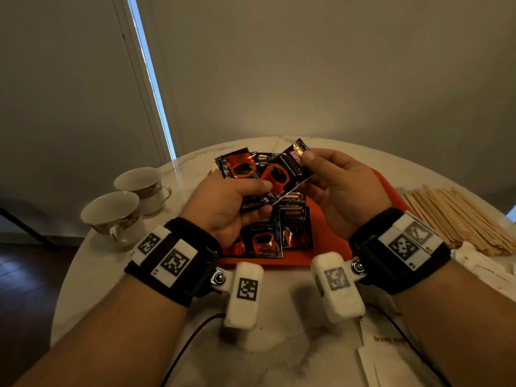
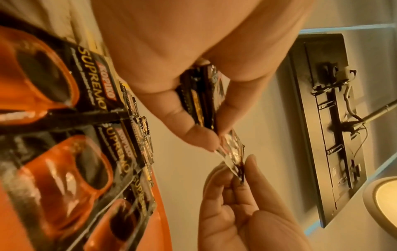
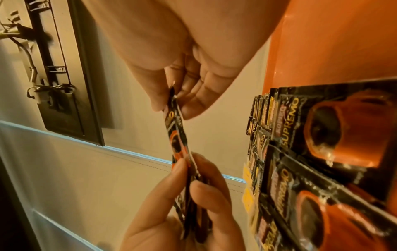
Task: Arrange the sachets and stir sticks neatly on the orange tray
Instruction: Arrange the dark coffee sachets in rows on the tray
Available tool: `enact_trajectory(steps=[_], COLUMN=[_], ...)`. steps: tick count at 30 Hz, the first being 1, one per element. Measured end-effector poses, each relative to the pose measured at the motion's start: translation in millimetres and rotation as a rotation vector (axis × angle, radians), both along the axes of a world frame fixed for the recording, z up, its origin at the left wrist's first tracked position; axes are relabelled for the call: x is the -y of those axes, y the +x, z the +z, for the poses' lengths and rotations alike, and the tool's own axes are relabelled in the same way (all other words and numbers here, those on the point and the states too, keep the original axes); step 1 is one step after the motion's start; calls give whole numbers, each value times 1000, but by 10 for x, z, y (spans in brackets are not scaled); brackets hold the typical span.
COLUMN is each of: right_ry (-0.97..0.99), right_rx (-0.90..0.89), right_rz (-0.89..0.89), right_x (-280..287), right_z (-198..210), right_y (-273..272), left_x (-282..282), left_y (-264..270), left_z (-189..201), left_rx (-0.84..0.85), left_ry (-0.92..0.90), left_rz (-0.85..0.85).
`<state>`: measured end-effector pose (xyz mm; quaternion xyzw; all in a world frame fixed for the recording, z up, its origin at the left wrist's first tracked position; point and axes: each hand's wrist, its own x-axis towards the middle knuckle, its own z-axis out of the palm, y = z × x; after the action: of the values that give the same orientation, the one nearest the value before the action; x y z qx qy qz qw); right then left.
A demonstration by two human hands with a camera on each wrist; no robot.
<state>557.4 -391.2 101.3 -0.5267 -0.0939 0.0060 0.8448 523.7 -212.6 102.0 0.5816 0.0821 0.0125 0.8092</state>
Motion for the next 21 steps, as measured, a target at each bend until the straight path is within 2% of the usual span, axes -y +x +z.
enact_trajectory(steps=[3,5,9,12,15,21], right_ry=[-54,-93,-197,-470,-677,-712], right_rx=[-1,0,-139,-254,-290,-307], right_rz=[12,-55,-182,-114,-41,17], right_x=[7,36,176,264,284,207], right_z=[-7,-13,-19,-57,-99,-175], right_y=[7,41,134,157,142,115], left_x=[-19,-29,-79,-122,-124,-121], left_y=[25,28,52,87,94,94], left_z=[2,-2,-11,-20,-33,-29], left_rx=[-8,-21,-29,-24,-23,-23], left_ry=[-22,-7,-13,-13,-5,8], left_rz=[40,30,79,123,126,121])
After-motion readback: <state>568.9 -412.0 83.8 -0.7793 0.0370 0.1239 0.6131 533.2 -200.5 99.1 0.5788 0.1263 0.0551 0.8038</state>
